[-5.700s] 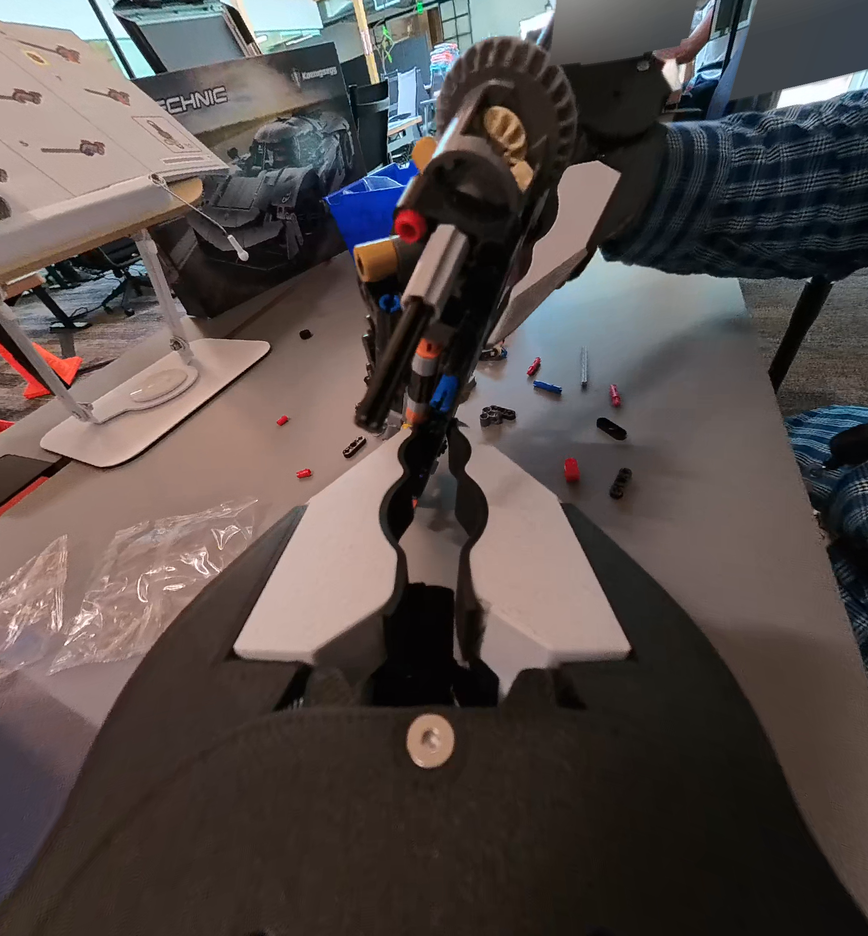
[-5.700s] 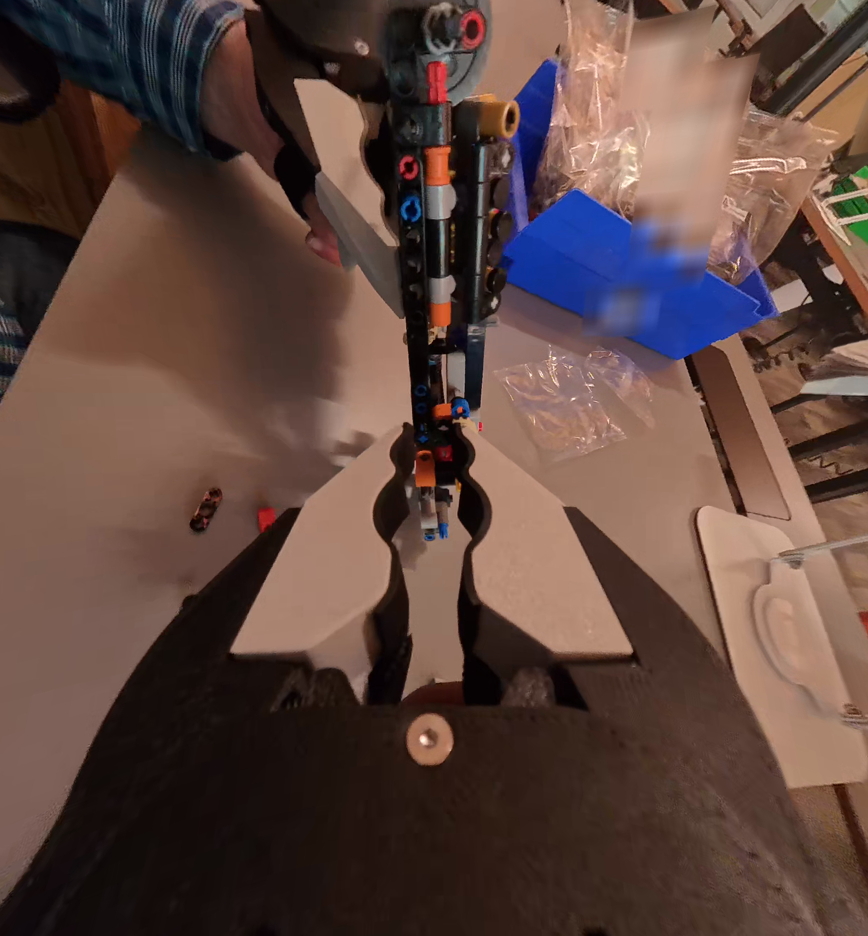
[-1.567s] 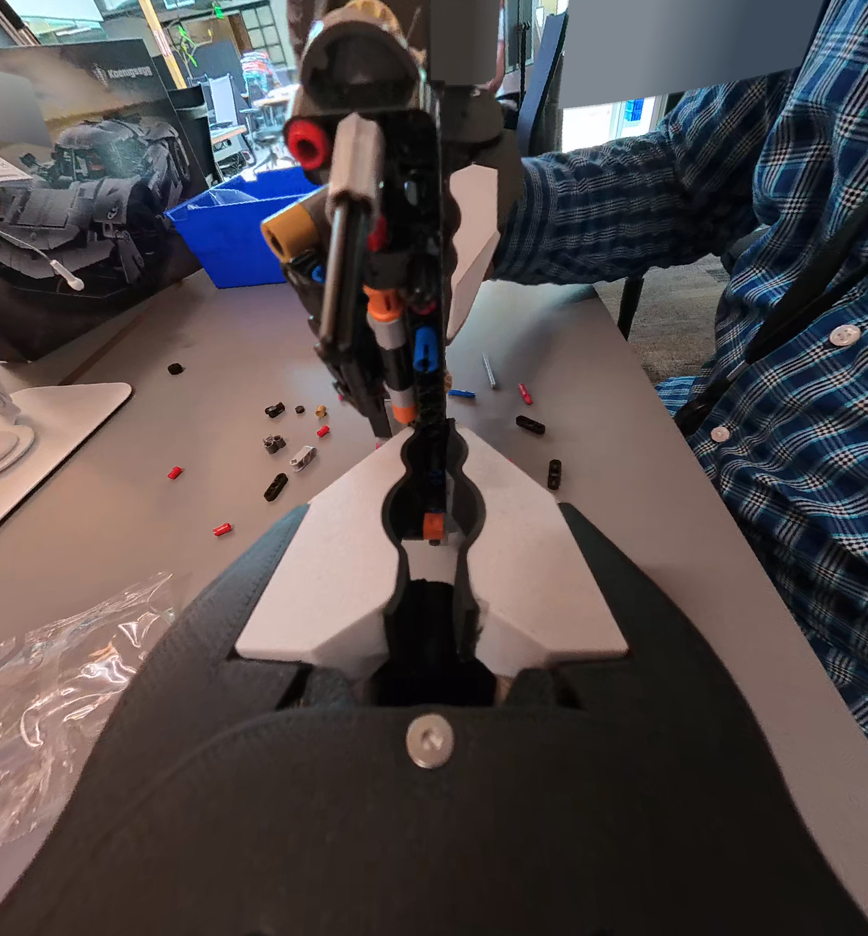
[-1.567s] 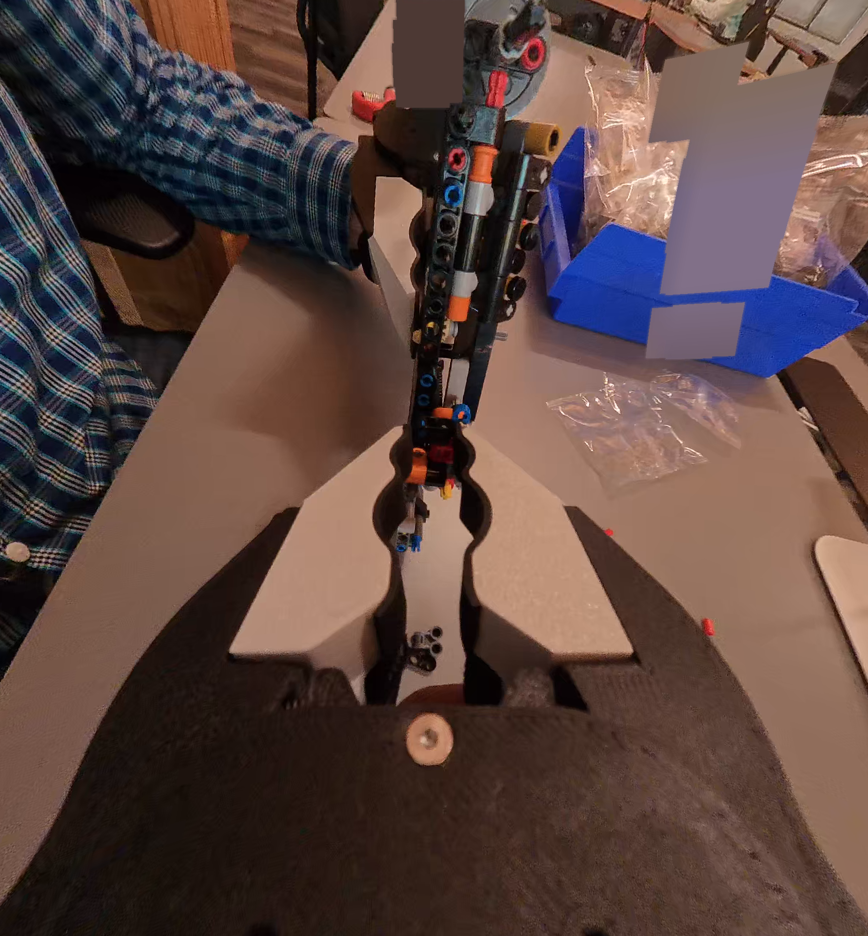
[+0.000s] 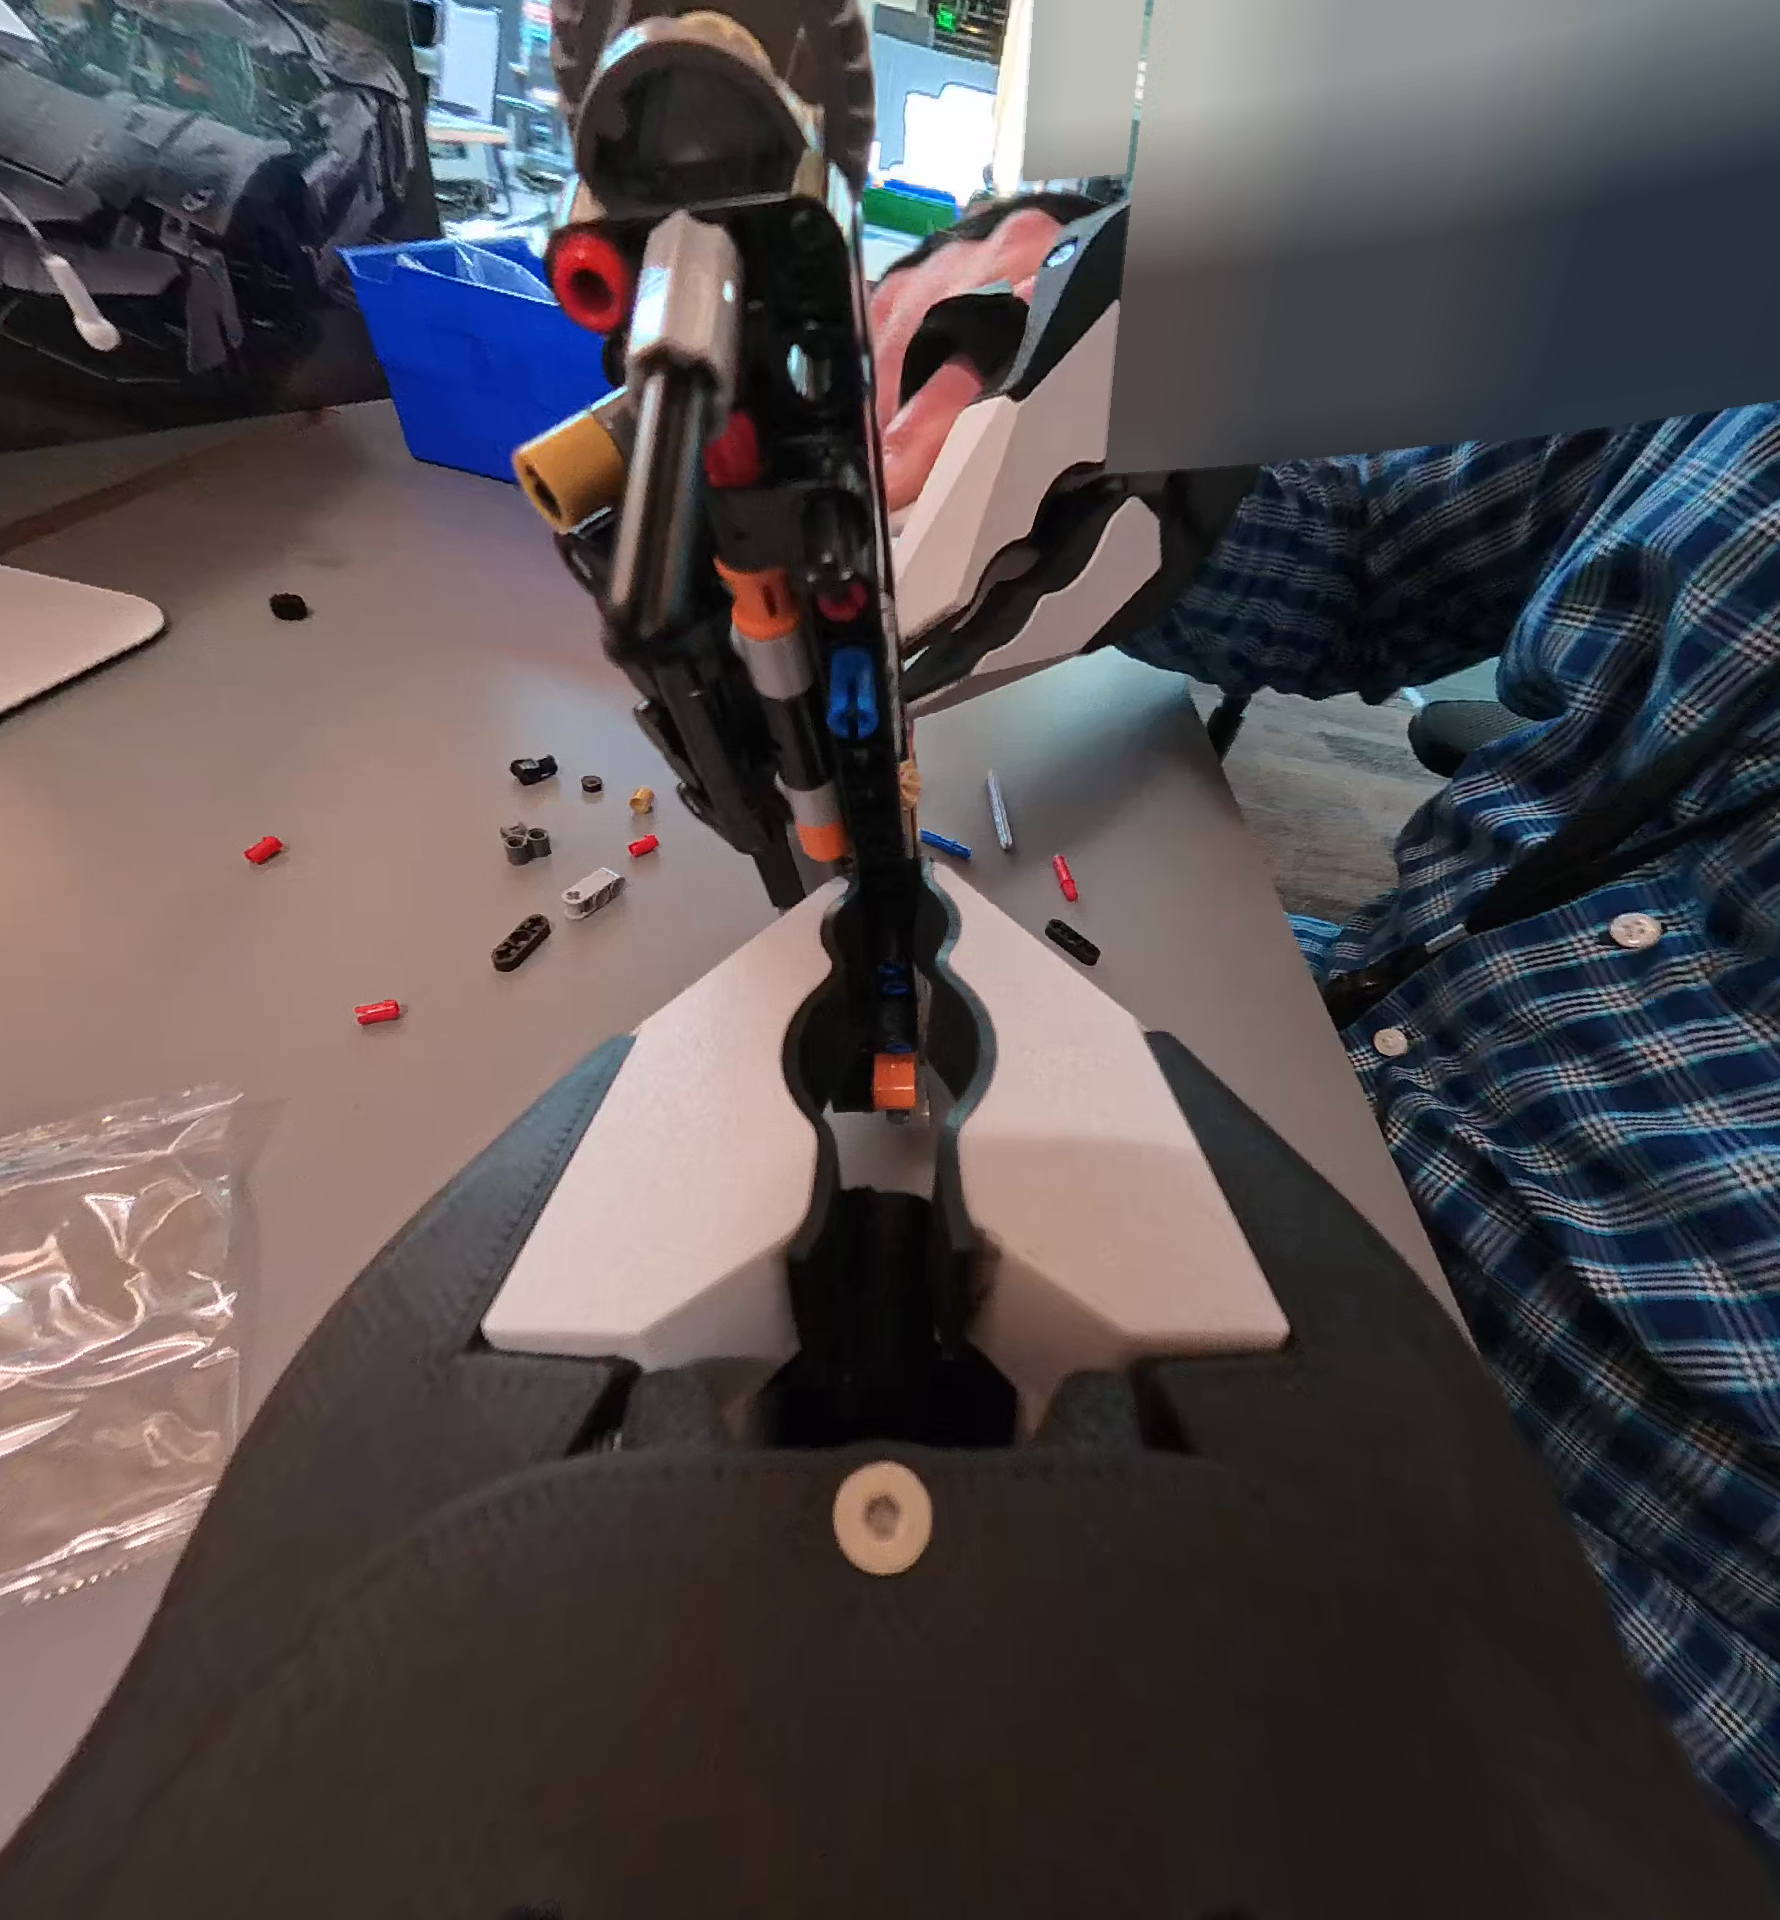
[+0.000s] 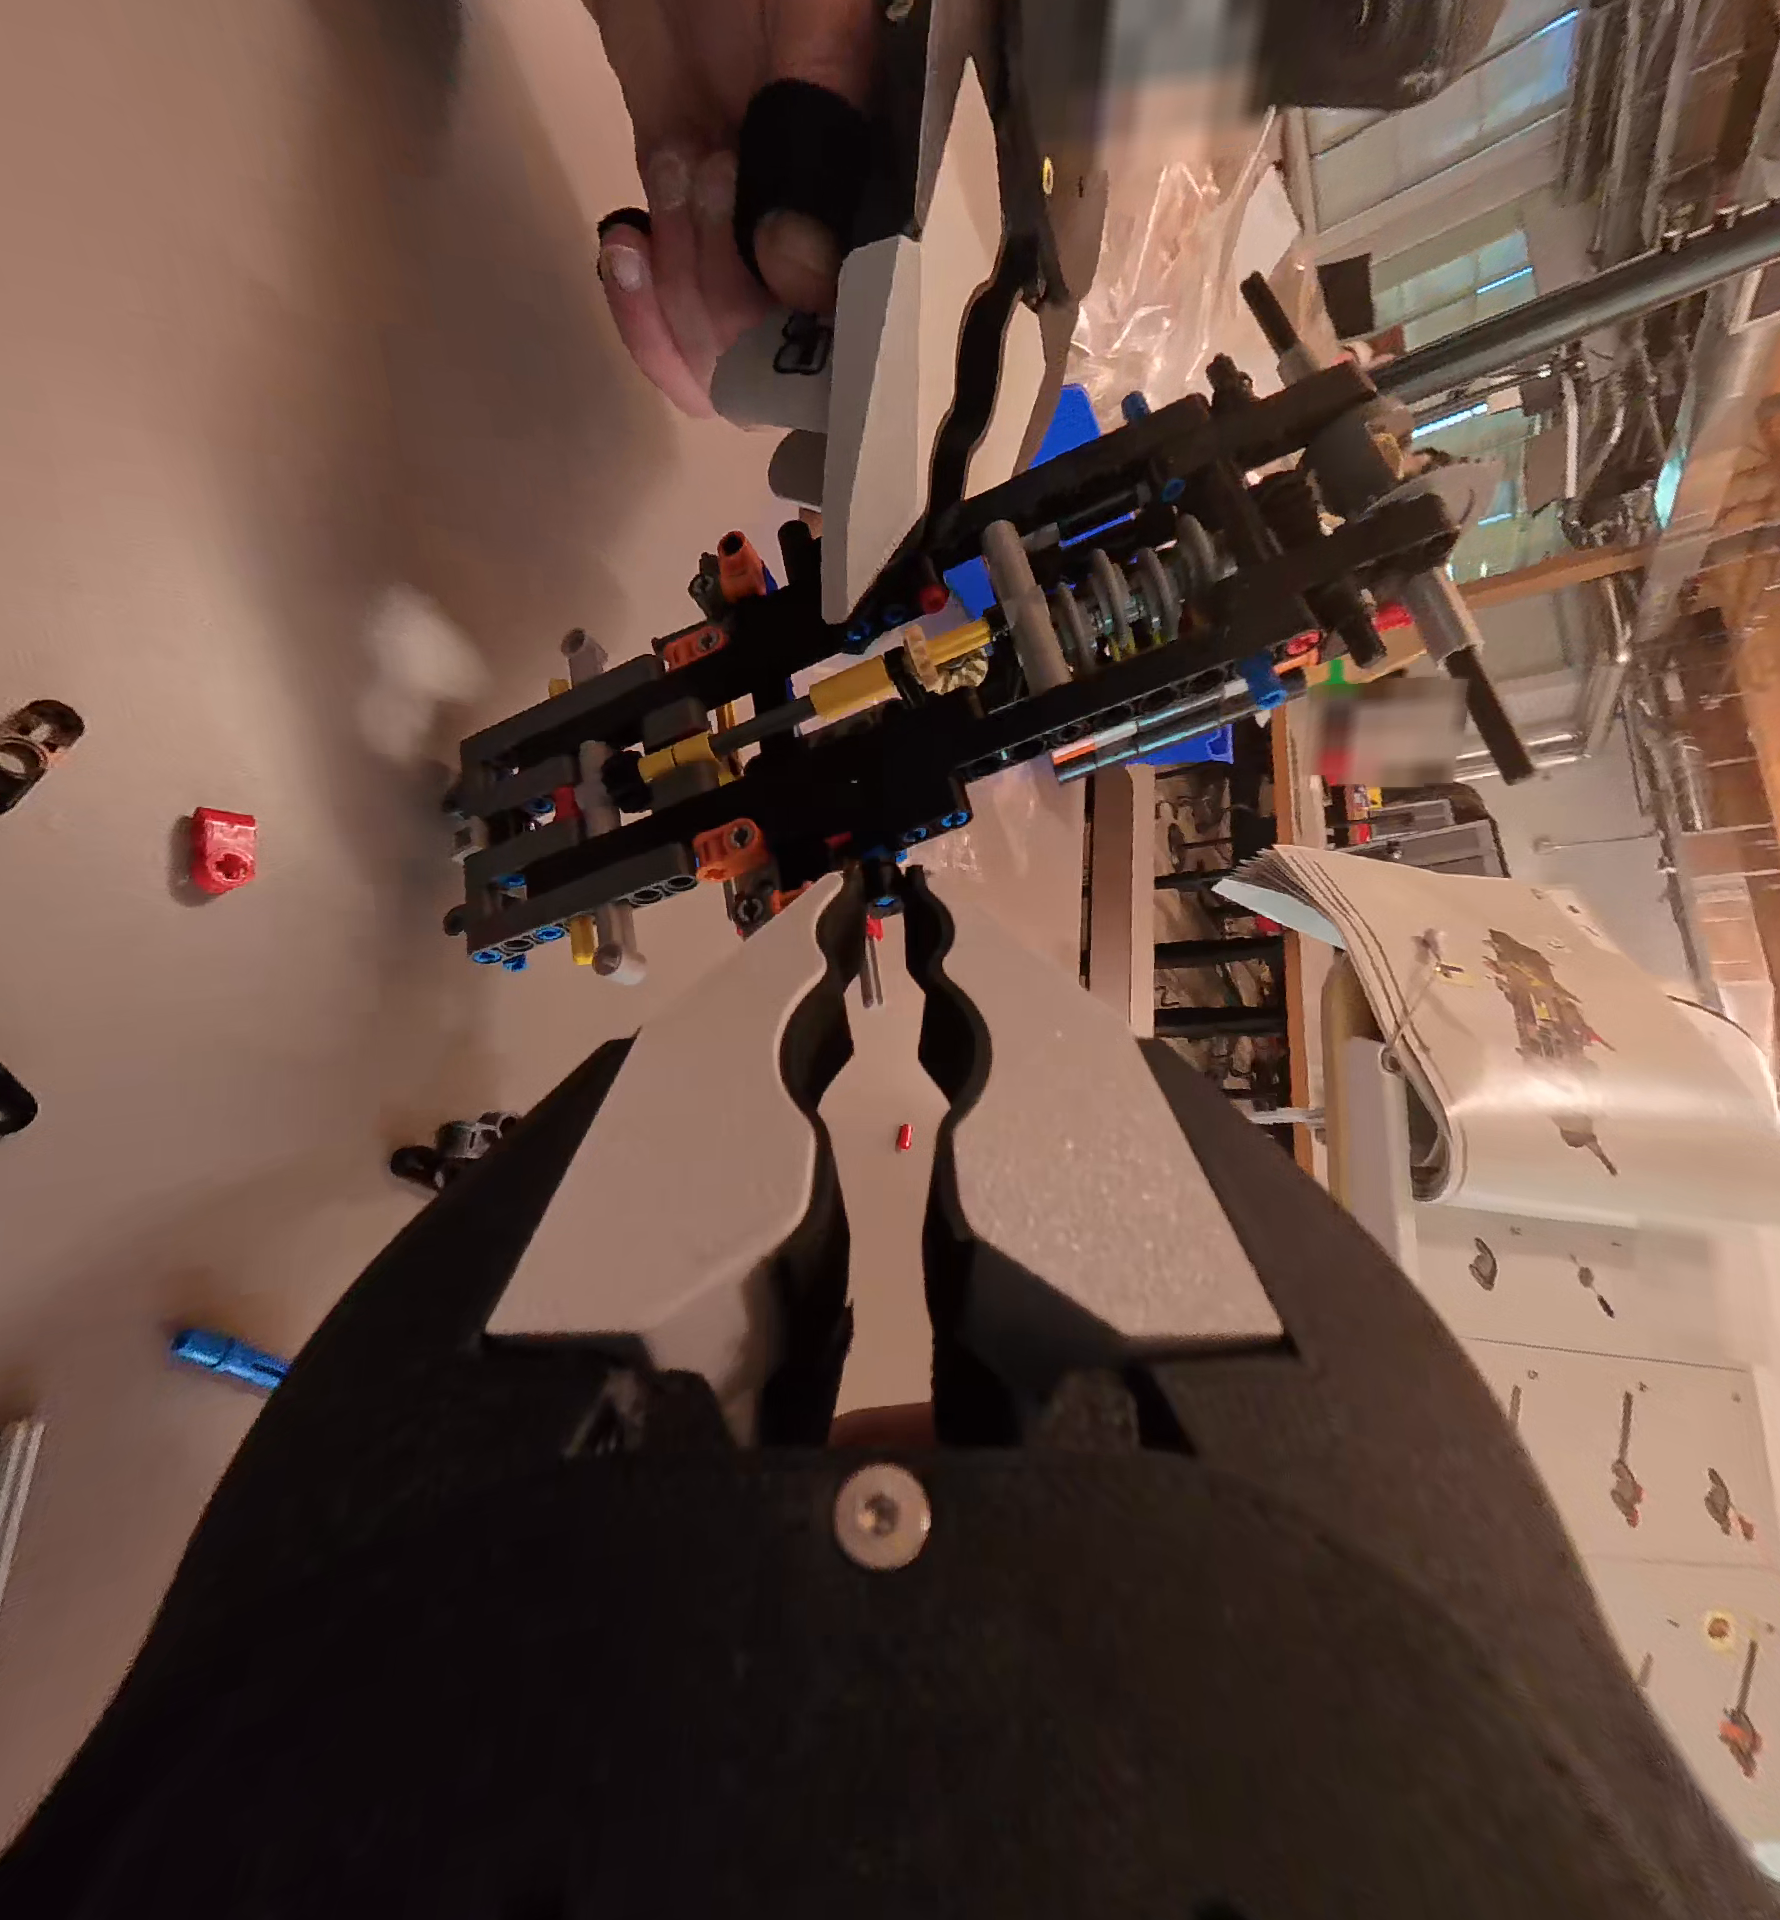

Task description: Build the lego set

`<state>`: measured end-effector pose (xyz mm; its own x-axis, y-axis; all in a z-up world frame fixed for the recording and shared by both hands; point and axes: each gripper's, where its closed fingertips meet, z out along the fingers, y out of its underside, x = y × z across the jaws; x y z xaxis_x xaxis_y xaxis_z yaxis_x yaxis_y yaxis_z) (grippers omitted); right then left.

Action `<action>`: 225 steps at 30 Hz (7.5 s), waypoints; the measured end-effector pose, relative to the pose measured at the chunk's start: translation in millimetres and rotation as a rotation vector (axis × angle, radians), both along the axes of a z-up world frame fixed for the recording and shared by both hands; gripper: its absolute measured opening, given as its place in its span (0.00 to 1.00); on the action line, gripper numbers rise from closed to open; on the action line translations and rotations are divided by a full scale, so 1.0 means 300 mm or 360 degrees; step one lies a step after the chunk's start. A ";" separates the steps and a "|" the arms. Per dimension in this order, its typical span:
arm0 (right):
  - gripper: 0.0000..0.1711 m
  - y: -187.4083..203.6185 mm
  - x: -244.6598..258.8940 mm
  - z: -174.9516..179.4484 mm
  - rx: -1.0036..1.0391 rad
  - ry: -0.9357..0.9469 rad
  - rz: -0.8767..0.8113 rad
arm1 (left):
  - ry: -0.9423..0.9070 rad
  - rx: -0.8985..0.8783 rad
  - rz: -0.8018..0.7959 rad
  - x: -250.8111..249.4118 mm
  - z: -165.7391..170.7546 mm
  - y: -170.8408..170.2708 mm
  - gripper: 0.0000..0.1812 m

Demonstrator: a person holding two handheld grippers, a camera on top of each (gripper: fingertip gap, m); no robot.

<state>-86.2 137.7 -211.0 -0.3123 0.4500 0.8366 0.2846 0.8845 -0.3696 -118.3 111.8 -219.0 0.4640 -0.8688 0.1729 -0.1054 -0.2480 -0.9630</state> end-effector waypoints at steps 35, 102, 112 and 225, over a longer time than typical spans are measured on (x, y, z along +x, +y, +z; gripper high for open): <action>0.03 -0.020 0.043 0.018 -0.0864 -0.0008 0.0192 | -0.0067 -0.0015 -0.0127 0.013 0.008 -0.031 0.04; 0.02 -0.022 0.140 -0.029 -0.2836 0.0245 -0.0232 | 0.1004 0.1281 0.0391 0.138 -0.019 -0.043 0.03; 0.03 -0.009 0.147 -0.033 -0.2858 0.0204 -0.0152 | 0.1094 0.1357 0.0365 0.148 -0.043 -0.043 0.03; 0.01 -0.134 0.228 0.000 -0.0520 -0.0032 -0.0150 | 0.0792 0.0744 0.0160 0.372 0.052 -0.056 0.03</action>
<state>-17.8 97.4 -210.9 -0.2712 0.7211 0.6376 0.3696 0.6896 -0.6227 -6.7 95.1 -203.3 0.4732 -0.7489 -0.4638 -0.5609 0.1498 -0.8142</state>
